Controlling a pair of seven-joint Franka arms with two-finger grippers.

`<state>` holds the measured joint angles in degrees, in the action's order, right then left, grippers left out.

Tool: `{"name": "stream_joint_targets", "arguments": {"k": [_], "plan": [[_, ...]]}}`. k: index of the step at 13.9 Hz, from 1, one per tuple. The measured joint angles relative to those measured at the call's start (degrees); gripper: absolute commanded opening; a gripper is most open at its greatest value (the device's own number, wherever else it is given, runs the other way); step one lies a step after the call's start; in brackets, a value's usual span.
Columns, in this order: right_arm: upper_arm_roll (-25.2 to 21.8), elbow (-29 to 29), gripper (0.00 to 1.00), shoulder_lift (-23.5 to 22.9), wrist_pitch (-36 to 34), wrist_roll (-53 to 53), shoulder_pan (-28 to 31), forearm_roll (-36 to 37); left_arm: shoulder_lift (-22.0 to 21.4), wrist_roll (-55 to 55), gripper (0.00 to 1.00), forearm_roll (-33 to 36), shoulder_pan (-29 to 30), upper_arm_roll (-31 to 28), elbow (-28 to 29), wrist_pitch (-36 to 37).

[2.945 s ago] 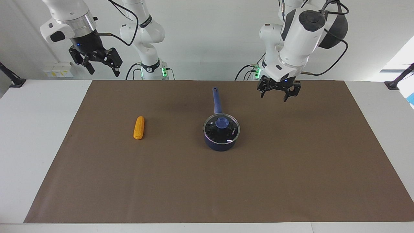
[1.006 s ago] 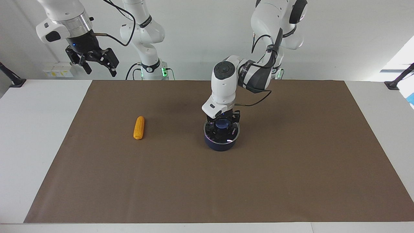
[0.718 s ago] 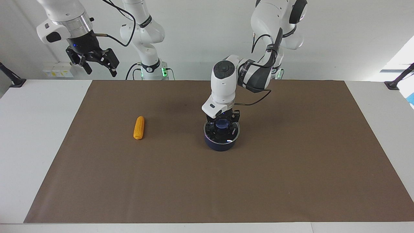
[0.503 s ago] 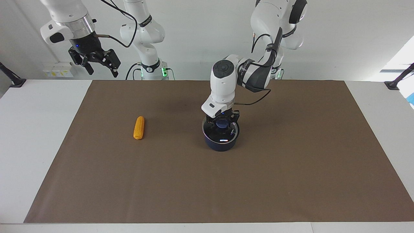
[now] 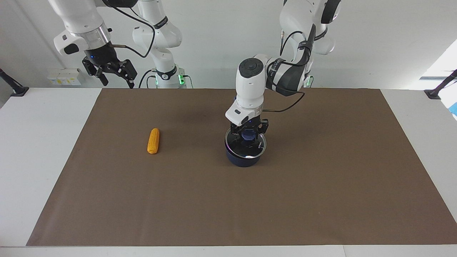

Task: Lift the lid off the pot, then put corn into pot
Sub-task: 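Lift the lid off with the left gripper while the right gripper reaches the corn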

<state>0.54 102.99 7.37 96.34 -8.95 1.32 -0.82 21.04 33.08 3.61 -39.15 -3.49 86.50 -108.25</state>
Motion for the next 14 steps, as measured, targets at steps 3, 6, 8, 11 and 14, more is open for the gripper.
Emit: {"name": "stream_joint_targets", "arguments": {"k": [3, 6, 8, 11, 14], "plan": [[-0.02, 8.97, 1.0, 1.32, 7.83, 5.36, 0.14, 0.0, -1.85, -0.06, 0.0, 0.25, 2.71, -0.45, 0.05, 2.93], [-0.02, 17.36, 1.0, 1.23, 17.11, 10.01, 0.35, 0.0, -2.96, -0.88, 0.0, 0.34, 6.57, -0.59, 0.97, 4.32], [-0.02, 22.04, 1.0, 0.52, 22.92, 13.01, 0.39, 0.0, -4.36, -3.76, 0.0, 0.39, 9.63, -0.64, 3.01, 4.64], [-0.03, 25.63, 1.0, -2.93, 29.88, 15.23, 0.55, 0.0, -7.18, -5.92, 0.0, 0.41, 13.09, -0.7, 8.24, 4.63], [-0.02, 26.6, 1.0, -6.73, 34.03, 15.62, 0.53, 0.0, -9.62, -6.95, 0.0, 0.96, 15.35, -0.74, 13.59, 3.78]]}}
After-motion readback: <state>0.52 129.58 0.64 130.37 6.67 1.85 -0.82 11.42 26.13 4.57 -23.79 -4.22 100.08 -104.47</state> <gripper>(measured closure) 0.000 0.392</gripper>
